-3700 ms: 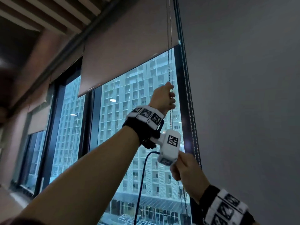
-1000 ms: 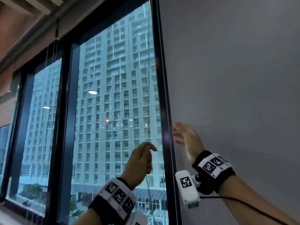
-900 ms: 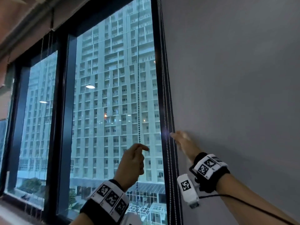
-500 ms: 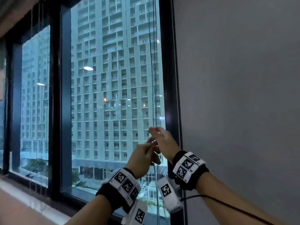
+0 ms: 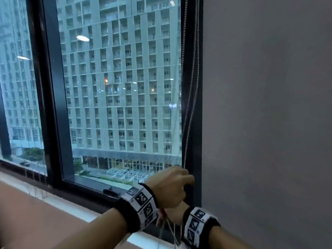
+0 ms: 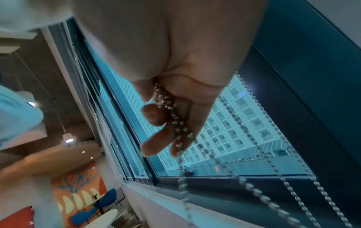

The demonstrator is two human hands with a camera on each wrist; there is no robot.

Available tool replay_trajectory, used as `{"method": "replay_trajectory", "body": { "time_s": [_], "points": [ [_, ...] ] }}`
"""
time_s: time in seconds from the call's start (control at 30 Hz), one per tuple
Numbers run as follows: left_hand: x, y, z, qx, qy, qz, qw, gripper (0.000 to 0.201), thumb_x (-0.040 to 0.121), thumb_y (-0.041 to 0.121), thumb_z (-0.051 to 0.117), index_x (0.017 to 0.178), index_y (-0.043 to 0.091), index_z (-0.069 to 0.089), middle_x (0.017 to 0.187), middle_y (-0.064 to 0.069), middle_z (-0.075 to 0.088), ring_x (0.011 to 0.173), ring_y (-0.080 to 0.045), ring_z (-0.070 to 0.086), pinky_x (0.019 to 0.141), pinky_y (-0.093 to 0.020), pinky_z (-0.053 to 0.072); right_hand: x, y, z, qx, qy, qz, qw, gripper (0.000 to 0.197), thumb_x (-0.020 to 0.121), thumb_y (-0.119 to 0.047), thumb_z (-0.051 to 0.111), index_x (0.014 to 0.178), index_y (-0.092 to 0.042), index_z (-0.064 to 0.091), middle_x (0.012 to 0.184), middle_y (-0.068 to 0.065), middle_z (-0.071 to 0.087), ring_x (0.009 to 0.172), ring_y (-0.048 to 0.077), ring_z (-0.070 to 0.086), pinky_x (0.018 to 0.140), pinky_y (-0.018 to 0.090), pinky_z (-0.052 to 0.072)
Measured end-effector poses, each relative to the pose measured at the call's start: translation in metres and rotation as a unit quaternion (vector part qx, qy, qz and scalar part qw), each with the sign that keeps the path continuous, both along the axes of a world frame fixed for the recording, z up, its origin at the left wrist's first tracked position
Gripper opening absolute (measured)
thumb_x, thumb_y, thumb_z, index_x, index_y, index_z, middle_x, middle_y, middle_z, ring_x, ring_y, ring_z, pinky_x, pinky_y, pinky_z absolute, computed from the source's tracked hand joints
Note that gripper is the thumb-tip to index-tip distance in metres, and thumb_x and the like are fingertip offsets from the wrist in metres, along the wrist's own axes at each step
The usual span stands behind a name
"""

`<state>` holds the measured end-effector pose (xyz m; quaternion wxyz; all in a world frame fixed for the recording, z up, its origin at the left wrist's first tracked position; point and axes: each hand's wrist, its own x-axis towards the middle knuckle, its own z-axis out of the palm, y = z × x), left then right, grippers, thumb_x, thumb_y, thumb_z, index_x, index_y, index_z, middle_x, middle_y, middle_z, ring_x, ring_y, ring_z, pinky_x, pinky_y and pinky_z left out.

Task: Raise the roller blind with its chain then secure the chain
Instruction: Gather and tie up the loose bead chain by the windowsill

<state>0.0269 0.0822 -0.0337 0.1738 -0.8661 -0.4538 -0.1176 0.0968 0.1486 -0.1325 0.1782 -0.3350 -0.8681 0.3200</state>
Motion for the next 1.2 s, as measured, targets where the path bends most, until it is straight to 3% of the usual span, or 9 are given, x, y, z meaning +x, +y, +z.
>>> {"method": "replay_trajectory", "body": {
  "time_s": [0.07, 0.17, 0.23, 0.43, 0.6, 0.73, 0.9, 1.07, 1.2],
  "points": [
    [0.004, 0.007, -0.02, -0.046, 0.063, 0.017, 0.997, 0.032, 0.083, 0.019, 0.041, 0.107, 0.012, 0.062, 0.103, -0.011, 0.066, 0.093, -0.027, 0.062, 0.077, -0.04, 0.054, 0.007, -0.002, 0.001, 0.05, -0.05, 0.001, 0.998, 0.029, 0.098, -0.012, 0.044, 0.122, -0.005, 0.058, 0.109, 0.001, 0.063, 0.094, 0.0, 0.047, 0.098, 0.016, 0.039],
    [-0.017, 0.016, -0.046, -0.084, 0.083, 0.085, 0.989, 0.031, 0.09, 0.023, 0.038, 0.103, 0.008, 0.062, 0.101, -0.014, 0.068, 0.087, -0.031, 0.064, 0.076, -0.04, 0.052, 0.017, -0.003, -0.003, 0.034, -0.062, 0.015, 0.997, 0.024, 0.097, -0.011, 0.044, 0.085, -0.008, 0.064, 0.057, -0.006, 0.048, 0.062, 0.0, 0.051, 0.081, 0.027, 0.054],
    [-0.044, 0.018, -0.068, -0.07, 0.097, 0.113, 0.986, 0.036, 0.089, 0.033, 0.028, 0.087, 0.012, 0.058, 0.086, -0.011, 0.07, 0.071, -0.028, 0.062, 0.08, -0.039, 0.048, 0.031, -0.002, -0.011, 0.001, -0.021, 0.011, 1.0, 0.027, 0.096, -0.026, 0.047, 0.074, -0.019, 0.061, 0.054, -0.007, 0.053, 0.049, 0.0, 0.052, 0.054, 0.018, 0.047],
    [-0.072, -0.009, -0.124, -0.054, 0.173, 0.13, 0.975, 0.034, 0.083, 0.037, 0.03, 0.071, 0.016, 0.054, 0.071, -0.005, 0.067, 0.068, -0.027, 0.057, 0.084, -0.04, 0.04, 0.074, -0.002, -0.034, 0.008, 0.081, -0.024, 0.996, 0.028, 0.094, -0.028, 0.053, 0.068, -0.023, 0.063, 0.052, -0.006, 0.056, 0.043, 0.002, 0.049, 0.047, 0.016, 0.037],
    [-0.021, -0.039, -0.127, -0.125, -0.149, 0.012, 0.981, 0.034, 0.084, 0.03, 0.029, 0.068, 0.011, 0.052, 0.063, -0.004, 0.059, 0.059, -0.022, 0.049, 0.072, -0.034, 0.036, 0.059, -0.002, -0.031, 0.024, 0.211, -0.055, 0.976, 0.029, 0.096, -0.027, 0.05, 0.068, -0.029, 0.058, 0.049, -0.007, 0.051, 0.046, 0.003, 0.043, 0.049, 0.016, 0.035],
    [-0.003, -0.044, -0.117, -0.208, -0.534, -0.05, 0.818, 0.034, 0.075, 0.014, 0.033, 0.077, -0.002, 0.063, 0.069, -0.022, 0.062, 0.063, -0.032, 0.056, 0.061, -0.039, 0.048, 0.044, -0.025, -0.05, -0.055, 0.24, -0.038, 0.968, 0.029, 0.096, -0.014, 0.049, 0.07, -0.024, 0.058, 0.052, -0.011, 0.054, 0.047, -0.001, 0.048, 0.05, 0.016, 0.039],
    [-0.002, -0.028, -0.104, -0.246, -0.642, -0.033, 0.726, 0.047, 0.081, -0.01, 0.028, 0.113, -0.003, 0.061, 0.093, -0.018, 0.067, 0.075, -0.019, 0.065, 0.063, -0.021, 0.054, 0.035, -0.047, -0.057, -0.074, 0.206, -0.028, 0.975, 0.025, 0.098, -0.003, 0.035, 0.075, -0.007, 0.046, 0.063, 0.002, 0.042, 0.046, -0.003, 0.042, 0.047, 0.011, 0.034],
    [-0.015, -0.015, -0.094, -0.26, -0.559, -0.003, 0.788, 0.056, 0.083, -0.013, 0.031, 0.125, 0.013, 0.056, 0.086, -0.01, 0.065, 0.067, -0.022, 0.063, 0.054, -0.032, 0.052, 0.043, -0.039, -0.057, -0.011, 0.167, -0.043, 0.985, 0.038, 0.098, -0.033, 0.038, 0.069, -0.015, 0.055, 0.066, 0.005, 0.053, 0.059, 0.011, 0.047, 0.063, 0.038, 0.04],
    [-0.011, -0.017, -0.083, -0.211, -0.435, 0.041, 0.874, 0.044, 0.081, -0.007, 0.038, 0.114, 0.008, 0.063, 0.082, 0.0, 0.069, 0.057, -0.024, 0.061, 0.06, -0.043, 0.058, 0.051, -0.04, -0.048, 0.036, 0.151, -0.037, 0.987, 0.037, 0.098, -0.026, 0.038, 0.066, -0.018, 0.052, 0.059, -0.008, 0.049, 0.052, 0.003, 0.042, 0.059, 0.025, 0.036]
  ]
}}
